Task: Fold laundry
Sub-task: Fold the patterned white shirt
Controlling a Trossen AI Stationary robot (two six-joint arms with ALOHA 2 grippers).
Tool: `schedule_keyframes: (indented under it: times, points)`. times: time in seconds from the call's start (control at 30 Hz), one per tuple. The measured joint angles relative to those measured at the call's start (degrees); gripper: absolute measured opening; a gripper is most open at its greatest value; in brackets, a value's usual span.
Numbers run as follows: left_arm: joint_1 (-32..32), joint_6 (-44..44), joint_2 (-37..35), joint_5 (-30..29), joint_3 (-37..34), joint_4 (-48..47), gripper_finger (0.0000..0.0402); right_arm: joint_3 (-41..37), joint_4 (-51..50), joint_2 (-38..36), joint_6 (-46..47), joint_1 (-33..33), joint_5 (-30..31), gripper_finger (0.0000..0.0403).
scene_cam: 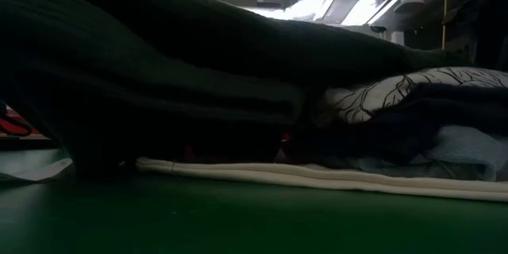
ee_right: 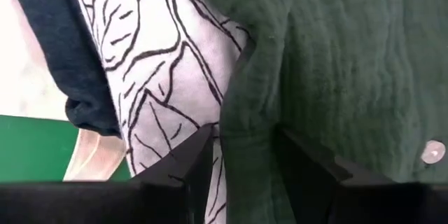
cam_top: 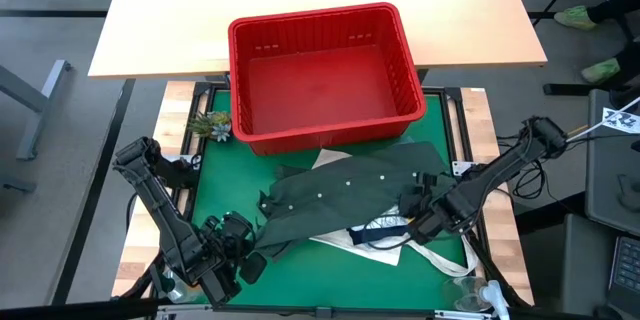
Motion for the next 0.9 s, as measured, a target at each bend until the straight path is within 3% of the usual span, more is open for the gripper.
schedule_keyframes:
  times: [0.9]
  points:
    - [0.0, 0.1, 0.0, 0.0, 0.0, 0.0, 0.0000, 1.4, -6.8, 0.2, -0.1, 0.0, -4.1, 0.0153]
